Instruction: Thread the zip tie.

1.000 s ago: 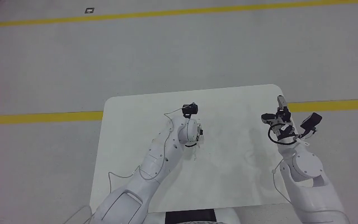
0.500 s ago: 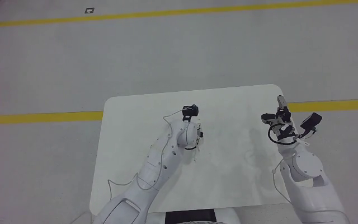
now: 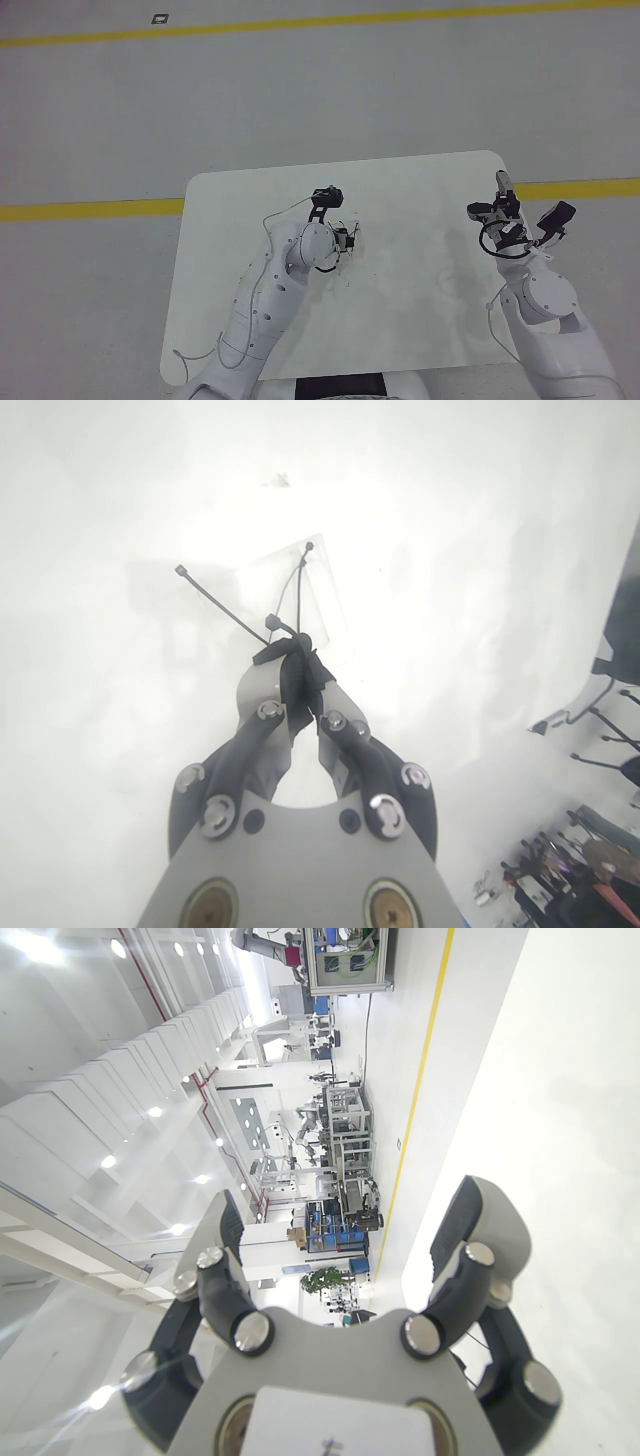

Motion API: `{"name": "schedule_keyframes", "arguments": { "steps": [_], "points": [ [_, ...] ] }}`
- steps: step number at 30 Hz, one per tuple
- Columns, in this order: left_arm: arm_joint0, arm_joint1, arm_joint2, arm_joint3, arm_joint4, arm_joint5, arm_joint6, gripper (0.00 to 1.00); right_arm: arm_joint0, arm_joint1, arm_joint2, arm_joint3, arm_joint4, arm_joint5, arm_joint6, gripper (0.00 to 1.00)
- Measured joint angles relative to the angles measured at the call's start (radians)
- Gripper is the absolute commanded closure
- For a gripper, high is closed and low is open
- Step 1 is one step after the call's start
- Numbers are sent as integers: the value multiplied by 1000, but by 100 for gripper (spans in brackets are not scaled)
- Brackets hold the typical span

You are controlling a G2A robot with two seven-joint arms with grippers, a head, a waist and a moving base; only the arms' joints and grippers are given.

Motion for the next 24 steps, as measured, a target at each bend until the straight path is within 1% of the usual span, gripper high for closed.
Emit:
{"name": "schedule_keyframes", "arguments": {
  "steps": [2, 3, 13, 16, 19, 20, 22, 24],
  "points": [
    [8, 7, -15, -11, -21, -34, -5, 100, 0, 0, 0, 0, 0, 0, 0, 0],
    [9, 9, -17, -12, -25, -40, -6, 100, 0, 0, 0, 0, 0, 0, 0, 0],
    [10, 9, -16, -11, -26, -42, -4, 100, 0, 0, 0, 0, 0, 0, 0, 0],
    [10, 14, -21, 2, -42, -57, 11, 100, 0, 0, 0, 0, 0, 0, 0, 0],
    [2, 25, -51, 4, -92, -101, -34, 100, 0, 0, 0, 0, 0, 0, 0, 0],
    [-2, 31, -67, 4, -106, -122, -56, 100, 0, 0, 0, 0, 0, 0, 0, 0],
    [-6, 40, -91, 4, -126, -151, -77, 100, 0, 0, 0, 0, 0, 0, 0, 0],
    [-9, 50, -116, 7, -156, -192, -99, 100, 0, 0, 0, 0, 0, 0, 0, 0]
  ]
}}
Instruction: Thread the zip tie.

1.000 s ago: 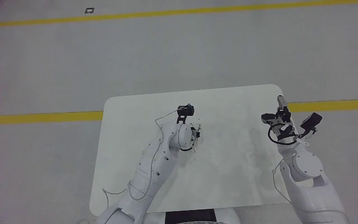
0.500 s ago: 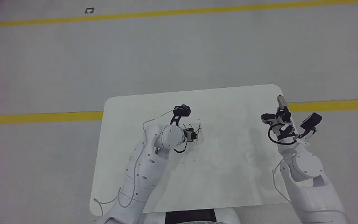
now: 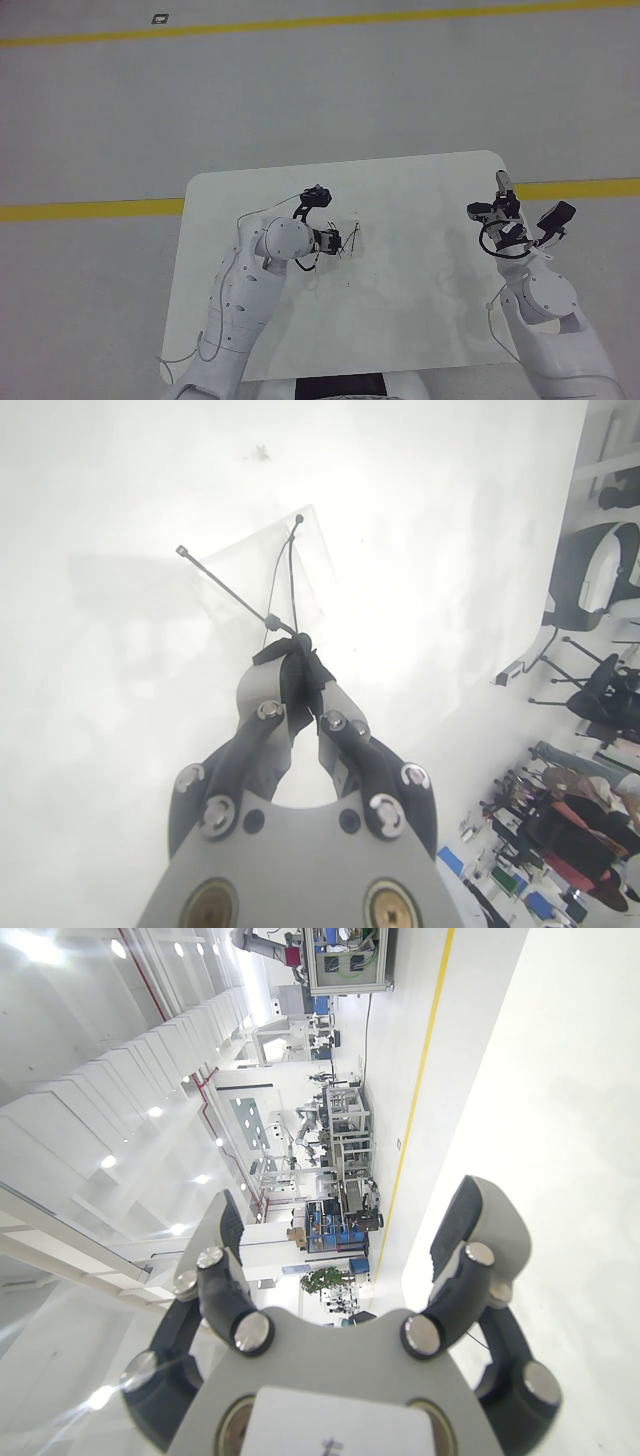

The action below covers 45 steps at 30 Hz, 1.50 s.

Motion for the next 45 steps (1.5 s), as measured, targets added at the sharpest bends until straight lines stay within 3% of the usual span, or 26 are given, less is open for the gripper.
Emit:
{"name": "schedule_keyframes", "arguments": {
  "steps": [6, 8, 12, 16, 25, 35, 41, 43, 45],
  "points": [
    [-28, 29, -48, 41, -114, -183, -107, 100, 0, 0, 0, 0, 0, 0, 0, 0],
    [-36, 42, -50, 71, -165, -257, -113, 100, 0, 0, 0, 0, 0, 0, 0, 0],
    [-58, 71, -25, 127, -259, -343, -110, 100, 0, 0, 0, 0, 0, 0, 0, 0],
    [-86, 117, 46, 143, -363, -343, -110, 100, 0, 0, 0, 0, 0, 0, 0, 0],
    [-176, 266, 232, 164, -620, -343, -110, 100, 0, 0, 0, 0, 0, 0, 0, 0],
    [-267, 425, 424, 104, -870, -343, -110, 100, 0, 0, 0, 0, 0, 0, 0, 0],
    [-324, 496, 522, 81, -985, -343, -110, 100, 0, 0, 0, 0, 0, 0, 0, 0],
    [-336, 509, 543, 74, -1000, -343, -110, 100, 0, 0, 0, 0, 0, 0, 0, 0],
    [-337, 510, 545, 73, -1001, -343, -110, 100, 0, 0, 0, 0, 0, 0, 0, 0]
  ]
}}
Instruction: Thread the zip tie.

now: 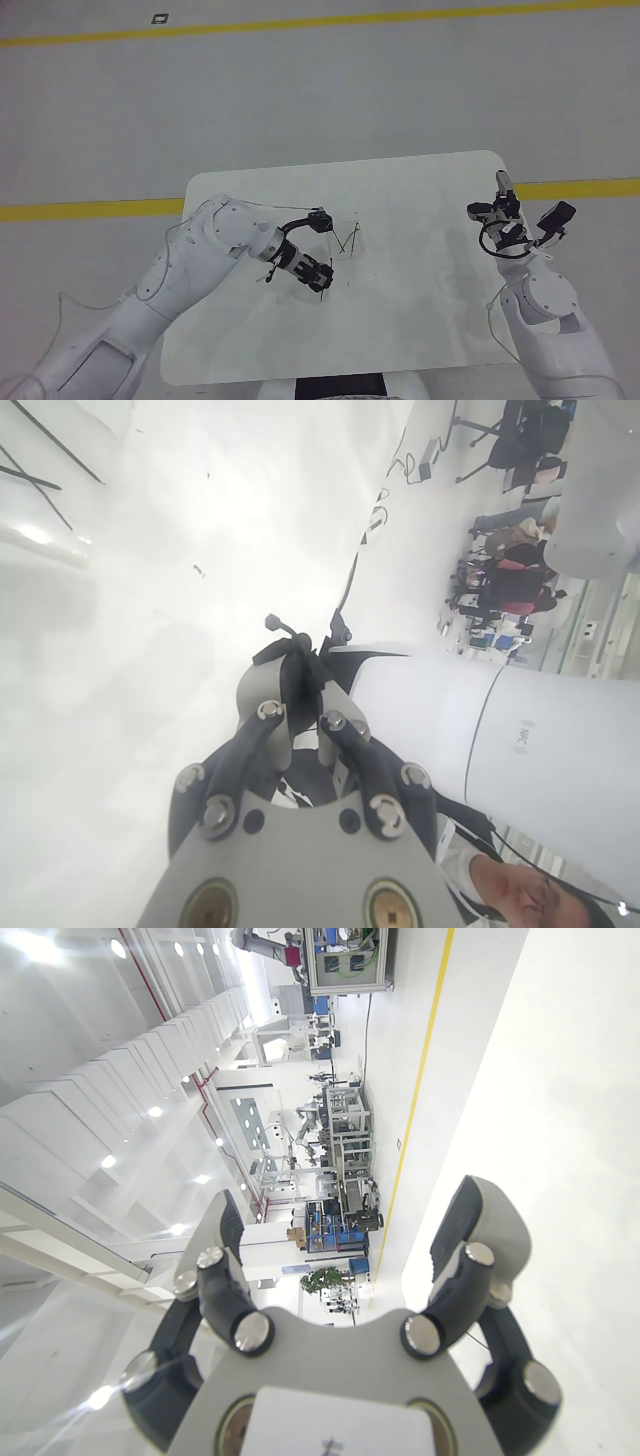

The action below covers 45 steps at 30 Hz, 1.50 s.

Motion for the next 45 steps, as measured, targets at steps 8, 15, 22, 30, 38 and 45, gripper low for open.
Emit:
{"name": "schedule_keyframes", "arguments": {
  "steps": [8, 15, 22, 30, 38, 45],
  "points": [
    [2, -1, -2, 2, -1, 1, 3, 100, 0, 0, 0, 0, 0, 0, 0, 0],
    [-12, -3, 13, 67, -49, 0, 21, 100, 0, 0, 0, 0, 0, 0, 0, 0],
    [-28, 1, 30, 73, -92, 0, -1, 100, 0, 0, 0, 0, 0, 0, 0, 0],
    [-50, 20, 74, 73, -183, 0, 0, 100, 0, 0, 0, 0, 0, 0, 0, 0],
    [-80, 48, 118, 84, -263, 0, 0, 100, 0, 0, 0, 0, 0, 0, 0, 0],
    [-88, 60, 127, 73, -262, 0, 0, 100, 0, 0, 0, 0, 0, 0, 0, 0]
  ]
}}
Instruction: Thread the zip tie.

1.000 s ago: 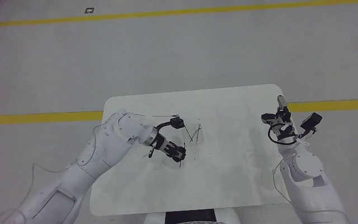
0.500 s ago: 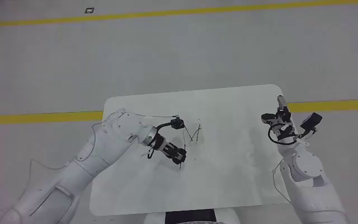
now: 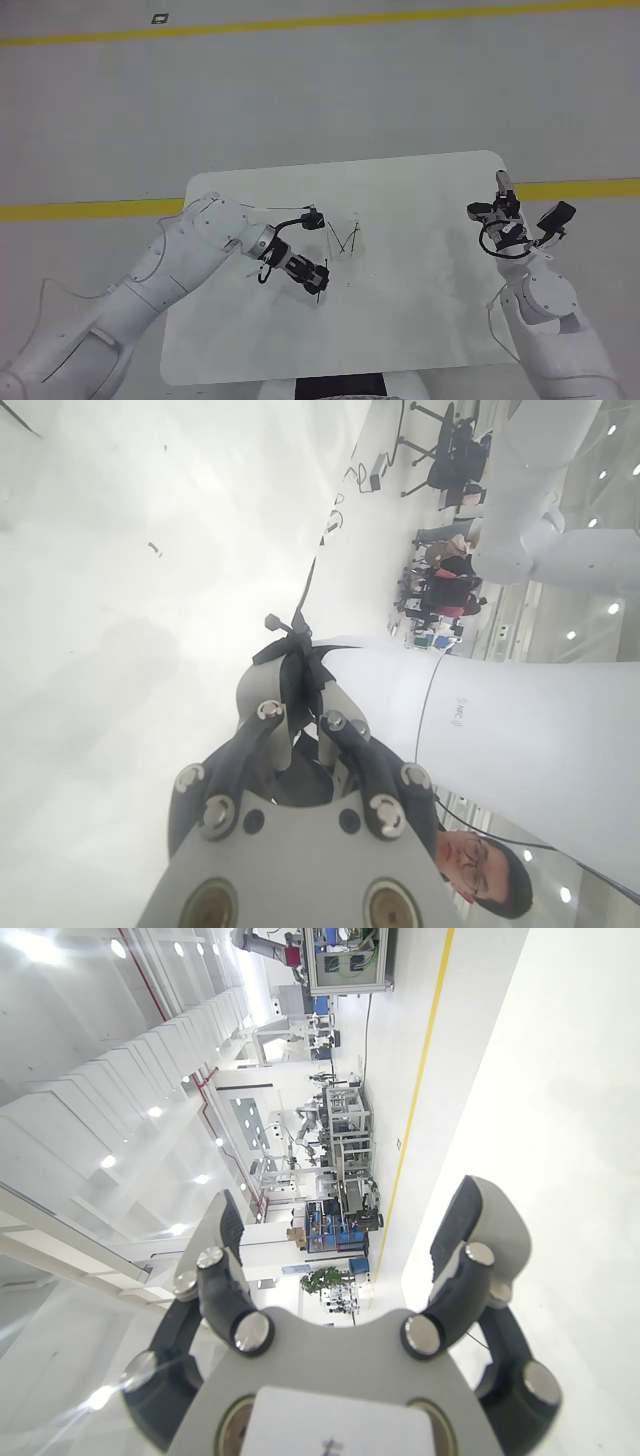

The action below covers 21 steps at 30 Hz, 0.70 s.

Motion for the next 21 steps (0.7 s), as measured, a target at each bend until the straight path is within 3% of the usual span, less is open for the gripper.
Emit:
{"name": "schedule_keyframes", "arguments": {
  "steps": [10, 15, 21],
  "points": [
    [4, 0, -2, 2, -3, 0, 6, 100, 0, 0, 0, 0, 0, 0, 0, 0],
    [24, 6, -28, 0, 7, 0, 87, 100, 0, 0, 0, 0, 0, 0, 0, 0],
    [65, 21, -80, -64, 113, 0, 179, 100, 0, 0, 0, 0, 0, 0, 0, 0]
  ]
}}
